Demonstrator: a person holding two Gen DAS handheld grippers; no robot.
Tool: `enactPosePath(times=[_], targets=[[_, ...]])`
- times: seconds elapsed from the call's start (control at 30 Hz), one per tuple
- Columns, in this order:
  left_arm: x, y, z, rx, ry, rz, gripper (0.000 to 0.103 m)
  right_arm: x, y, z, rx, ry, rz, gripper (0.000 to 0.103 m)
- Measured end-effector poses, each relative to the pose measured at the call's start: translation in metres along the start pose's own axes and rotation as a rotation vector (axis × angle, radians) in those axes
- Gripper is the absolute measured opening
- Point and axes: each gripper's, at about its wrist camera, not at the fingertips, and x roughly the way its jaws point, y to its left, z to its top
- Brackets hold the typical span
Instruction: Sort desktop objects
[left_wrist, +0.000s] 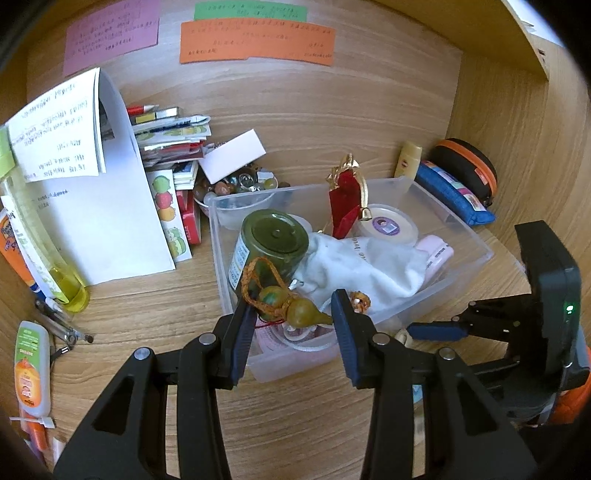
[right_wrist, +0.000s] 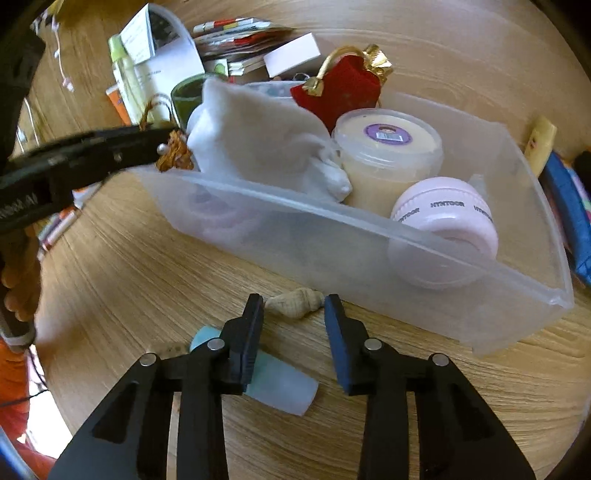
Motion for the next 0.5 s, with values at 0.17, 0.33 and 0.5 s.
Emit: enactPosePath(times=[0.17, 0.33, 0.5], targets=[[0.004, 0.003, 0.001, -0.011, 0.012, 0.000, 0.041, -0.011, 0.001, -0.004, -0.025, -0.008, 0.027, 0.020], [0.005, 0.000, 0.002, -0.001, 0.017, 0.016, 0.042, -0.032, 0.004, -0.007, -0.039, -0.040, 0.053, 0.020], [-0.006, -0.001, 0.002, -0.001, -0.005, 0.030, 0.050, -0.046, 0.001, -0.014, -0.045, -0.076, 0.049, 0.019]])
